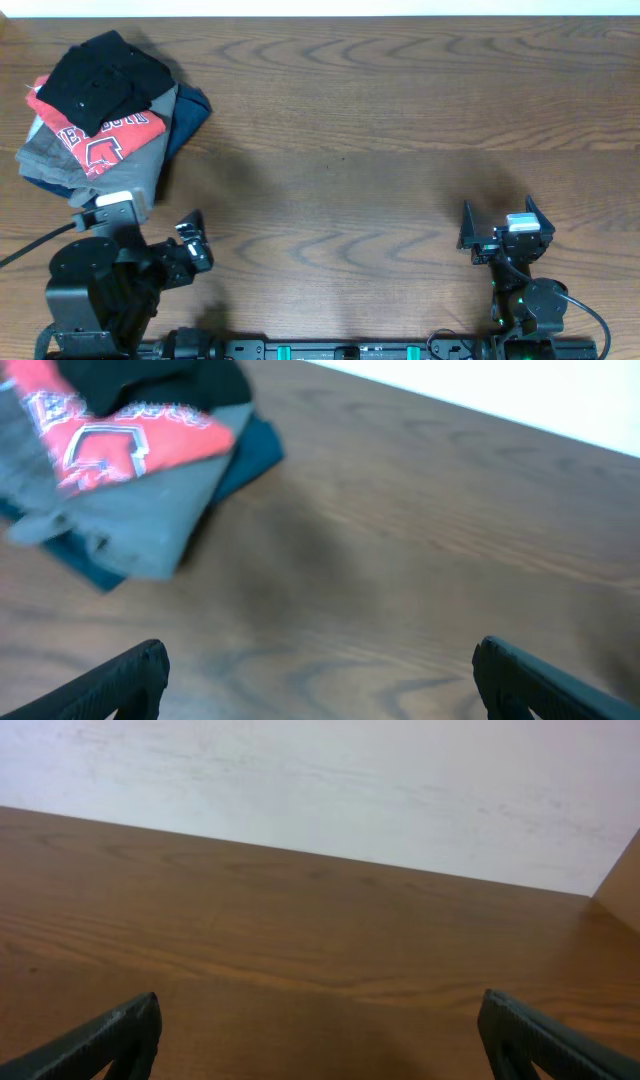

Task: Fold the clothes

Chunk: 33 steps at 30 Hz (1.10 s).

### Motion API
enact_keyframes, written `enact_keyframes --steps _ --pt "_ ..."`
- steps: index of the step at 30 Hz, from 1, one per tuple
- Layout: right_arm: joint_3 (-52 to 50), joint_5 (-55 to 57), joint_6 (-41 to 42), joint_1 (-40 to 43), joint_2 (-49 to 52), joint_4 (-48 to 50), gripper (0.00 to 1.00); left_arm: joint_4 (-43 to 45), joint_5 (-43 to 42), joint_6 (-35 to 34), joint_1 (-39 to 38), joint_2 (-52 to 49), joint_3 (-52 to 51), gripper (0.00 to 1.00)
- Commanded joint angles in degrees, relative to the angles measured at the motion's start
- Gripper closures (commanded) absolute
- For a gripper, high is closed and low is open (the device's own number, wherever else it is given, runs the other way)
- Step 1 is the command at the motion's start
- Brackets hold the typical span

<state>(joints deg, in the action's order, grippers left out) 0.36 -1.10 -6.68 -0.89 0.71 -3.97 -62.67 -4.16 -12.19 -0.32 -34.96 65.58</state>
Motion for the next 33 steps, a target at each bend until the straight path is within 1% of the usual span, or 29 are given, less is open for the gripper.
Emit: enact_keyframes --steps 1,3,5,7,10,14,18,23,27,31,33 --pt "0.0 -0.4 0.0 0.5 -0.3 -0.2 0.01 0.0 0.7 0.3 4.9 1.9 -1.0 0.02" --pt "0.0 -0.4 0.0 0.5 -0.3 -0.2 0.01 0.9 0.8 0.4 7.3 3.2 -3.2 0.02" --pt "0.0 -0.4 0.0 0.5 -0.3 -0.2 0.01 3.2 0.8 2.4 8.4 5.1 -6.9 0.02" --pt "0.0 -0.4 0.0 0.5 -0.3 -0.2 0.01 7.8 0.8 5.1 8.4 8.0 -12.2 0.02" --pt "0.0 -0.4 0.0 0.5 -0.3 -0.2 0.01 17.4 0.8 6.6 8.3 13.3 -21.8 0.02" --pt "0.0 -0.4 0.0 0.5 -0.3 -0.2 0.01 30.0 0.3 6.6 7.9 20.7 -34.8 0.02" --pt "0.0 -0.4 0.0 0.5 -0.3 -0.2 0.01 43.1 0.1 6.6 5.4 27.9 -47.4 0.02" --pt "0.0 -0.4 0.0 0.5 -0.3 -0.2 0.01 57.5 0.1 6.6 2.3 35.0 -59.4 0.02" --pt "0.0 -0.4 0.0 0.5 -0.3 -0.2 0.01 68.5 0.2 7.9 0.8 34.9 -65.3 0.02" --pt "0.0 -0.4 0.0 0.5 -0.3 -0.2 0.01 68.3 0.2 13.8 0.4 34.9 -65.4 0.02" --pt "0.0 -0.4 0.0 0.5 -0.3 -0.2 0.01 67.7 0.3 15.2 0.2 34.9 -65.4 0.02"
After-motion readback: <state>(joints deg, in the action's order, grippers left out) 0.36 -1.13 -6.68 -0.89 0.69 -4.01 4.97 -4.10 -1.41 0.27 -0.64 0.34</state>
